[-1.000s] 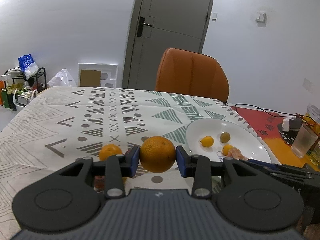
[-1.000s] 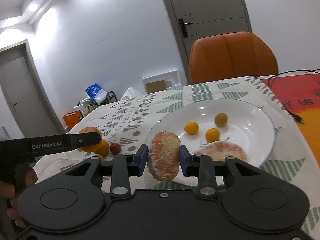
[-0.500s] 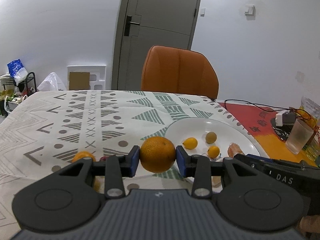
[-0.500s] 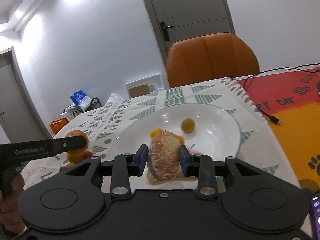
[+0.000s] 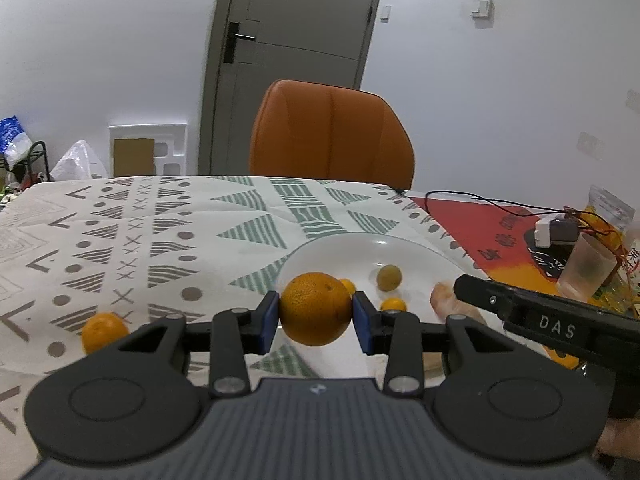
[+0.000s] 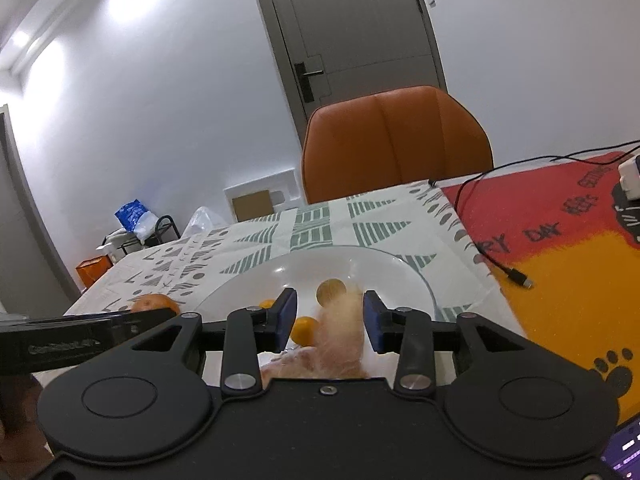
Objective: Organize fruits
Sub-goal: 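Carry the orange and pomelo segment into the white bowl and open both tools, then move both open tools back toward the remaining fruit cluster, then grasp a red apple with the left tool while the right tool grasps a small green fruit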
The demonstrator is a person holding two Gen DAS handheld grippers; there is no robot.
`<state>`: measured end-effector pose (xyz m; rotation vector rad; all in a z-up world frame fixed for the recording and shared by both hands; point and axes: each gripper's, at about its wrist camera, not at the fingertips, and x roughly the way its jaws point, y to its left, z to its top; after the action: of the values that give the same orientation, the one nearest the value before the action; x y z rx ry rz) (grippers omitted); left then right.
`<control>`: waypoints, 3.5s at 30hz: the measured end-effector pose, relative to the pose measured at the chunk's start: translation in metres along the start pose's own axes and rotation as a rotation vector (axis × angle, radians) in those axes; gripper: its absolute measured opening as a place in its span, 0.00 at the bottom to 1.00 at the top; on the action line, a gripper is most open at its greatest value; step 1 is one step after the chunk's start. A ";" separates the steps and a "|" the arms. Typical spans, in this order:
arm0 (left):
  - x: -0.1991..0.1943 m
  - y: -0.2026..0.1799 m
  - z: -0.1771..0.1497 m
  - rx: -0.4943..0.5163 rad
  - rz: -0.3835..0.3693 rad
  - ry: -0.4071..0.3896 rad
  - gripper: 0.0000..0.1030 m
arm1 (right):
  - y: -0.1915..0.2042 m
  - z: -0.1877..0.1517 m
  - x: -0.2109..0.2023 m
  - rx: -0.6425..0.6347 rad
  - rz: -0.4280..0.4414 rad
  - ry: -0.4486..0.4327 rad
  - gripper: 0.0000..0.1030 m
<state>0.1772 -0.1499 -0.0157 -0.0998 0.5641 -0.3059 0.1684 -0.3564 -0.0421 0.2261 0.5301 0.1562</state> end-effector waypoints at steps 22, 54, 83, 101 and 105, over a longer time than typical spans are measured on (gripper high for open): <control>-0.035 0.031 -0.004 -0.016 0.108 -0.023 0.69 | 0.037 -0.014 -0.019 -0.017 0.044 0.014 0.79; -0.105 0.111 -0.016 -0.101 0.255 -0.076 0.82 | 0.112 -0.018 -0.023 -0.099 0.185 0.039 1.00; -0.079 0.126 -0.032 -0.134 0.211 -0.002 0.52 | 0.147 -0.029 0.010 -0.196 0.236 0.138 0.60; -0.037 0.135 -0.043 -0.171 0.162 0.099 0.24 | 0.146 -0.035 0.036 -0.187 0.273 0.191 0.60; -0.037 0.137 -0.044 -0.180 0.159 0.097 0.22 | 0.147 -0.037 0.043 -0.179 0.282 0.210 0.58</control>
<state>0.1594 -0.0084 -0.0577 -0.2135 0.6916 -0.1053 0.1723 -0.1997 -0.0569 0.1085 0.6878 0.5042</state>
